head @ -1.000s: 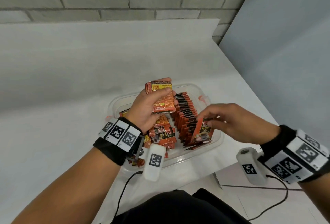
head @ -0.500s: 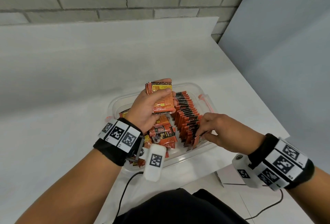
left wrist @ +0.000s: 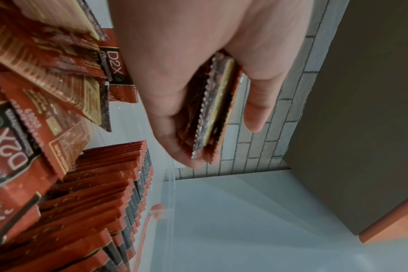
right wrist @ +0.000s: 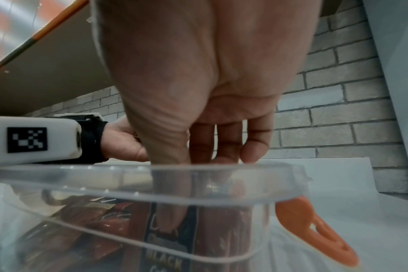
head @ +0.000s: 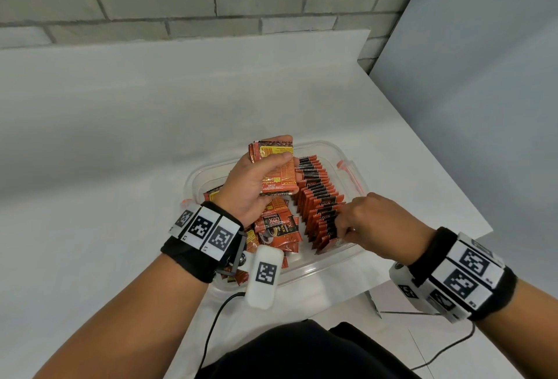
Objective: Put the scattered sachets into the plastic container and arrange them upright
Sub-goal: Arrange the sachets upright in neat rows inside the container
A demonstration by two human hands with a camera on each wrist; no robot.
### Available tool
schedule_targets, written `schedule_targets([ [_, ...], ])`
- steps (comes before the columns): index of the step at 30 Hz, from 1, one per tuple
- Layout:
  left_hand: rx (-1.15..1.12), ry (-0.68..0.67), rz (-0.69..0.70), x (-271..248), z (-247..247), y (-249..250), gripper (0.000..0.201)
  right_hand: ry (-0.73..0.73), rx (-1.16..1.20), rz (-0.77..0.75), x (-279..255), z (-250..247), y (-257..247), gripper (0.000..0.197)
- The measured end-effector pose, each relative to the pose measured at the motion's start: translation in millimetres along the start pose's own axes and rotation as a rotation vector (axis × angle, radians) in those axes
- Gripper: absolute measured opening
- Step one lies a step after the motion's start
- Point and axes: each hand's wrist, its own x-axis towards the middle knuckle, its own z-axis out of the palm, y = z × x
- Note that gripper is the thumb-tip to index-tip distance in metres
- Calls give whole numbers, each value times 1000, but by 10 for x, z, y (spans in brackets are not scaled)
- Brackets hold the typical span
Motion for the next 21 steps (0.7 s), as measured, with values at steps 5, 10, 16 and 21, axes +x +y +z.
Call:
schedule_targets([
  [5,4,-2,-1,1,-7,-1,42,-96,-54,6,79,-46,-35,17],
  [10,-5,-9,1,9,-15,-3,41,-122,-74,20,97,-89,-59,12],
  [16,4,-3,-7,16,-11,-5,40,-125,-82,36,110,-96,-67,12],
  [21,-22,-14,-21,8,-5,4,40,-123,-54,52,93,-102,-47,6],
])
